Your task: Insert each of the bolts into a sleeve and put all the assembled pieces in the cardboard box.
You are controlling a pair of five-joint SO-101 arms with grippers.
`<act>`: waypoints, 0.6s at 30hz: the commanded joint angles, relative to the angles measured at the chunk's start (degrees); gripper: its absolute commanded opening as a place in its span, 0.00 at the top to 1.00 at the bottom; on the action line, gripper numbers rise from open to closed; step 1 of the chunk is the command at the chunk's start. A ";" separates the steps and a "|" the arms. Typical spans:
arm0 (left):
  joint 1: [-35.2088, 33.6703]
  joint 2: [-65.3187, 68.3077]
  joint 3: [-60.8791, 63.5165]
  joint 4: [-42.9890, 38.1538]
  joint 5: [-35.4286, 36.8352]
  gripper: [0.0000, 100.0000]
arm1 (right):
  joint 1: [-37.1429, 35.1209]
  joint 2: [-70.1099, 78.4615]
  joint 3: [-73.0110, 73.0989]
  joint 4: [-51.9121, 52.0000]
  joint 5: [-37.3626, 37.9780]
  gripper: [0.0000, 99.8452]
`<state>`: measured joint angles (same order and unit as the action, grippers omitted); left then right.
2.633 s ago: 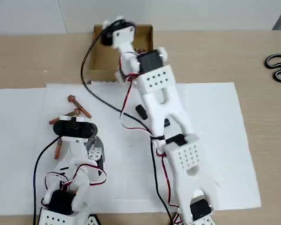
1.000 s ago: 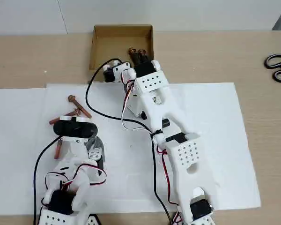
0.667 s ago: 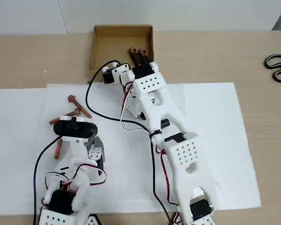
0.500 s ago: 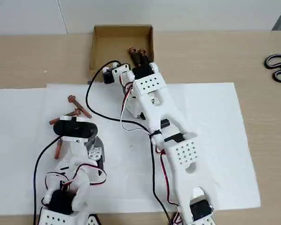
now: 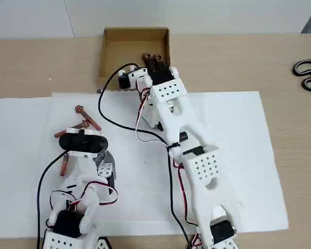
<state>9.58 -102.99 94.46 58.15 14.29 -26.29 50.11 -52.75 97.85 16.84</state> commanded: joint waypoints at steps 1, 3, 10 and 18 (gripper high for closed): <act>-0.35 -0.44 -0.48 0.00 0.62 0.99 | 0.31 -11.30 -1.93 1.89 -0.62 1.00; -1.67 -0.44 -0.57 0.00 0.79 0.99 | 0.75 -14.99 -0.26 1.98 -0.62 1.00; -4.13 -0.09 -4.18 4.04 1.23 0.99 | 6.29 -30.29 15.21 2.15 -0.62 1.00; -7.21 0.09 -18.86 12.75 -6.77 0.99 | 17.71 -48.04 39.47 1.80 -0.18 1.00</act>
<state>4.31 -102.90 81.10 69.85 10.42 -12.48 10.20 -19.69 98.73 16.84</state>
